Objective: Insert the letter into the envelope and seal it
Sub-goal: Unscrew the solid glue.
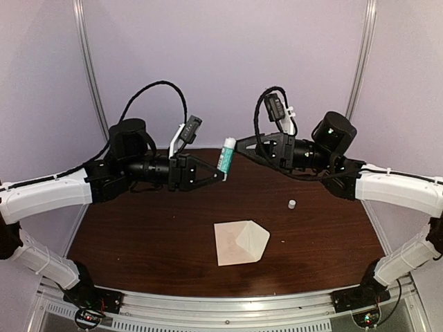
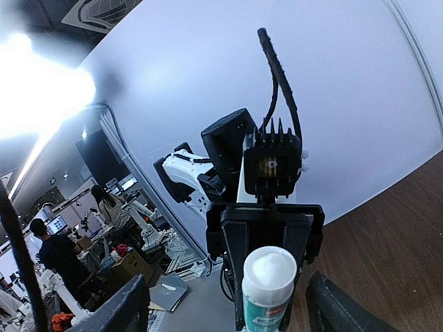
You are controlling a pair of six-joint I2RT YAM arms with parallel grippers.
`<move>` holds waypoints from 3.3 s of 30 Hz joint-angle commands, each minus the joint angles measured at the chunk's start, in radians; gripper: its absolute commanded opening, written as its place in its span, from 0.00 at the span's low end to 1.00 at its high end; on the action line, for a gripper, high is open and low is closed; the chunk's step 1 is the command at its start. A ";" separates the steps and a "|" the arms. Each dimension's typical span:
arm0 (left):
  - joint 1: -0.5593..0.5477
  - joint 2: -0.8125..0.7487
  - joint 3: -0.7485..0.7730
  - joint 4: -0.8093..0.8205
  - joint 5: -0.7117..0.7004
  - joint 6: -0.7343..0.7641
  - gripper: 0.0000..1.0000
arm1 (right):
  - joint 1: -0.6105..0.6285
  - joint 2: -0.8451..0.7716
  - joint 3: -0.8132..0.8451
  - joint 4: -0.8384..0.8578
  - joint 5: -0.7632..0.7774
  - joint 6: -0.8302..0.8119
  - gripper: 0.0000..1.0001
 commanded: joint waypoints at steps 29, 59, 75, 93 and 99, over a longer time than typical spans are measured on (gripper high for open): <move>-0.015 -0.097 -0.034 -0.200 -0.506 0.049 0.02 | 0.067 0.062 0.073 -0.278 0.273 -0.043 0.01; -0.014 -0.141 -0.066 -0.115 -0.422 -0.002 0.02 | 0.033 0.048 0.043 -0.206 0.324 0.023 0.67; -0.014 -0.080 -0.060 0.111 -0.068 -0.020 0.02 | 0.042 0.051 0.009 0.162 0.034 0.088 0.73; -0.015 -0.038 -0.059 0.140 -0.014 -0.044 0.01 | 0.073 0.094 0.043 0.147 0.026 0.070 0.19; -0.014 -0.066 -0.064 0.086 -0.125 -0.012 0.01 | 0.075 0.072 0.051 -0.009 0.123 -0.015 0.05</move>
